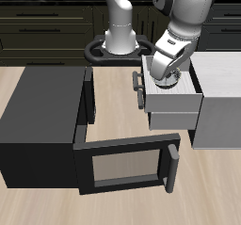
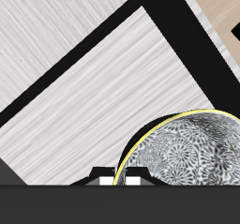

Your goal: Place the bowl in the top drawer and close the top drawer

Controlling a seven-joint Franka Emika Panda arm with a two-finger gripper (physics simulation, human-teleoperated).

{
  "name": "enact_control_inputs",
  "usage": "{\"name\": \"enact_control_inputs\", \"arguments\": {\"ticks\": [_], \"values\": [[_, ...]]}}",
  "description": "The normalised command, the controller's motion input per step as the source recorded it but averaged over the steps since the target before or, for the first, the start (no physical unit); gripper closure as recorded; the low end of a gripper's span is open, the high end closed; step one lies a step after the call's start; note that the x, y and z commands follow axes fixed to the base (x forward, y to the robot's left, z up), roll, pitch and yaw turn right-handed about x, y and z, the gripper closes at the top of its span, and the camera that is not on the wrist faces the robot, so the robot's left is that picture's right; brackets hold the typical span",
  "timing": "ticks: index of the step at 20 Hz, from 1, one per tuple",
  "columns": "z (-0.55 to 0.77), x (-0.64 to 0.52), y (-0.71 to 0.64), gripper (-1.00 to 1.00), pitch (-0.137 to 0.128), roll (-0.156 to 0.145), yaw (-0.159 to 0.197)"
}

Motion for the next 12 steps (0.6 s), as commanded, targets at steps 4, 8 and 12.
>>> {"name": "enact_control_inputs", "arguments": {"ticks": [4, 8, 12], "values": [[-0.28, 0.08, 0.02, 1.0, 0.044, 0.006, 0.009], [-0.23, 0.09, 0.0, 1.0, 0.042, 0.003, -0.011], [-0.4, 0.04, 0.11, 1.0, 0.057, 0.017, 0.008]]}}
